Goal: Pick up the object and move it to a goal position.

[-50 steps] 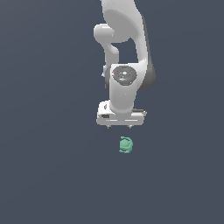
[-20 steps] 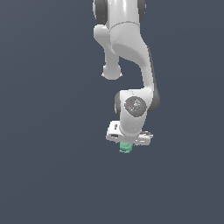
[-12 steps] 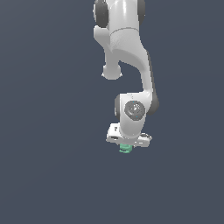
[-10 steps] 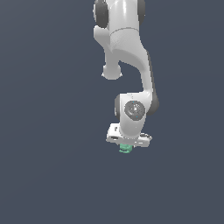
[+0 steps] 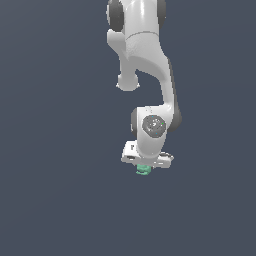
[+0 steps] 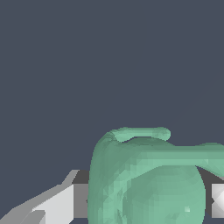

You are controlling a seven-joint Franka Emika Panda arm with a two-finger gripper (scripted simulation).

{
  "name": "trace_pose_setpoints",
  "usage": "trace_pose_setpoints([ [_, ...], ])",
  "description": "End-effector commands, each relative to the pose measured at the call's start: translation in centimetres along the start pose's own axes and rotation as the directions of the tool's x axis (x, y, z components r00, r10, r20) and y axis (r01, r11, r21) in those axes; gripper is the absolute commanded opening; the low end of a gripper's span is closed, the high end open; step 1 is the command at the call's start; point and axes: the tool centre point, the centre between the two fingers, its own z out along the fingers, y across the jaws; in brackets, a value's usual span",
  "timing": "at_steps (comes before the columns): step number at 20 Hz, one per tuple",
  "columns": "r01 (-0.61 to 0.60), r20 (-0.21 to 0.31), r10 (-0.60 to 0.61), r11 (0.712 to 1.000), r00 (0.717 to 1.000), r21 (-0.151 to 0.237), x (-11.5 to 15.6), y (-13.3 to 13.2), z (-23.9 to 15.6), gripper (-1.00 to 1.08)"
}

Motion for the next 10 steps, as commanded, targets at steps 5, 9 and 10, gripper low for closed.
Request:
trace_pose_setpoints([
  [5,0.0,0.0,0.0,1.0,1.0,0.0,0.0,0.8,-1.4,-1.0],
  [9,0.0,0.0,0.0,1.0,1.0,0.0,0.0,2.0,-3.5,-1.0],
  [10,0.0,0.0,0.0,1.0,1.0,0.0,0.0,2.4,-4.3,-1.0],
])
